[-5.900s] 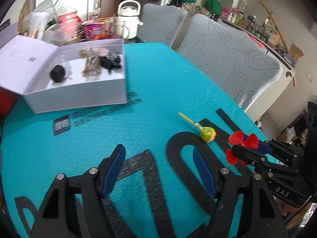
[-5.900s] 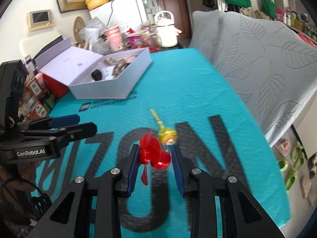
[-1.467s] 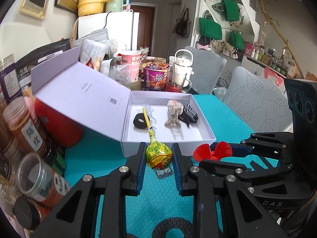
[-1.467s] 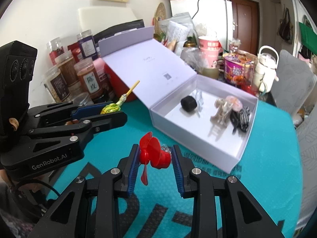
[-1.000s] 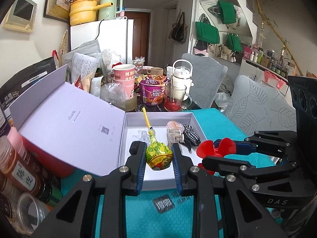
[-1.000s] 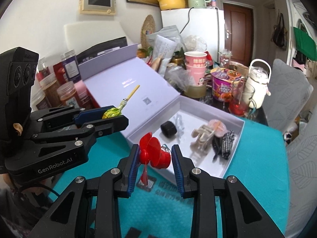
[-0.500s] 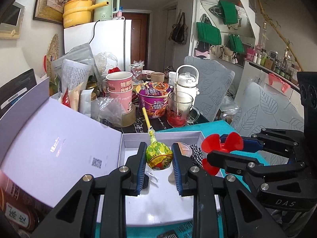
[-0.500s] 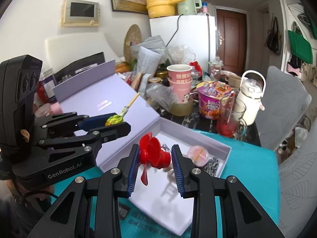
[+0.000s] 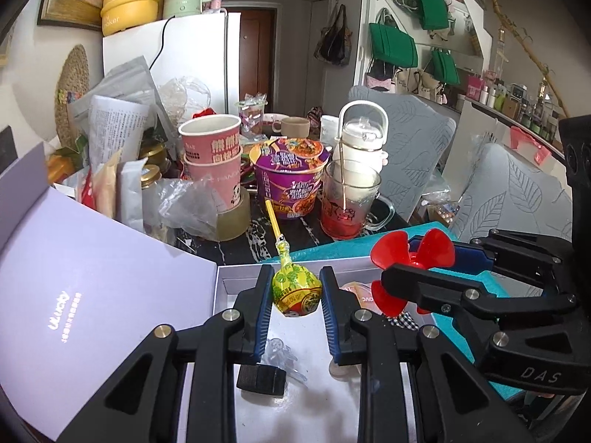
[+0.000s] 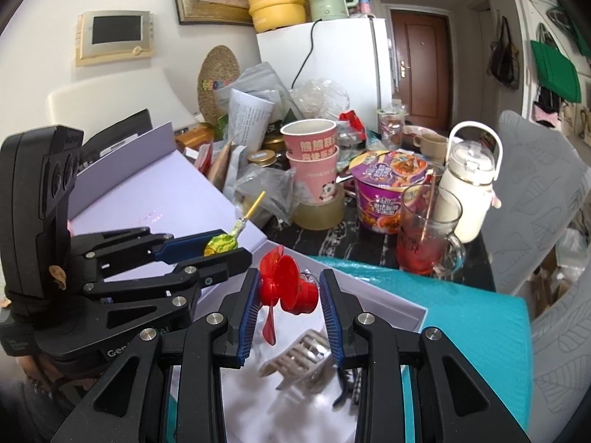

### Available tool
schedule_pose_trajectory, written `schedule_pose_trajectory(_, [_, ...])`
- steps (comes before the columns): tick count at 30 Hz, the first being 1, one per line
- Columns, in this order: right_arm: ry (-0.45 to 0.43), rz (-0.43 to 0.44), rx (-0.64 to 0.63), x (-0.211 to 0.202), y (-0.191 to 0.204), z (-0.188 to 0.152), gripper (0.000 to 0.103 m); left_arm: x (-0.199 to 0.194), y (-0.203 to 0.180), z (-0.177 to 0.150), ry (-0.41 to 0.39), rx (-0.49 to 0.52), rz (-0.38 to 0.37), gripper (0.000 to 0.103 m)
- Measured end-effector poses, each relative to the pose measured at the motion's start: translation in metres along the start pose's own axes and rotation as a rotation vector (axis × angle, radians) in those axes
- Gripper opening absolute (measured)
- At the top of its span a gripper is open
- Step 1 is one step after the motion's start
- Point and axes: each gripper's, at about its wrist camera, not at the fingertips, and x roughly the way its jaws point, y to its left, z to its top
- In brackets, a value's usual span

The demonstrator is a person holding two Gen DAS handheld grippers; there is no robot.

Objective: Organize rigid objects
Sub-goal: 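Carry the lollipop and red bow clip into the white box with both grippers, then open the left gripper releasing the lollipop while the right releases the bow clip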

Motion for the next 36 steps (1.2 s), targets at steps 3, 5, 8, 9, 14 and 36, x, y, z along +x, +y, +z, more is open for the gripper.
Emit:
schedule_pose_trajectory(3, [0.025, -0.011, 0.004, 0.013, -0.006, -0.003, 0.032, 0.011, -0.003, -0.005, 0.021, 0.036, 0.007, 0.025])
schedule_pose_trajectory(5, [0.052, -0.011, 0.029, 0.023, -0.011, -0.008, 0.032, 0.017, -0.006, -0.008, 0.041, 0.049, 0.007, 0.025])
schedule_pose_trajectory(8, [0.089, -0.014, 0.036, 0.037, -0.016, -0.013, 0.032, 0.026, -0.006, -0.011, 0.066, 0.047, -0.004, 0.025])
schedule_pose_trajectory(9, [0.098, -0.015, 0.038, 0.040, -0.017, -0.015, 0.032, 0.029, -0.006, -0.012, 0.073, 0.049, 0.000, 0.025])
schedule_pose_trajectory(14, [0.104, -0.019, 0.043, 0.048, -0.023, -0.021, 0.032, 0.042, -0.005, -0.018, 0.105, 0.052, -0.006, 0.025])
schedule_pose_trajectory(36, [0.219, -0.004, 0.080, 0.080, -0.040, -0.038, 0.032, 0.069, -0.008, -0.034, 0.199, 0.048, 0.022, 0.025])
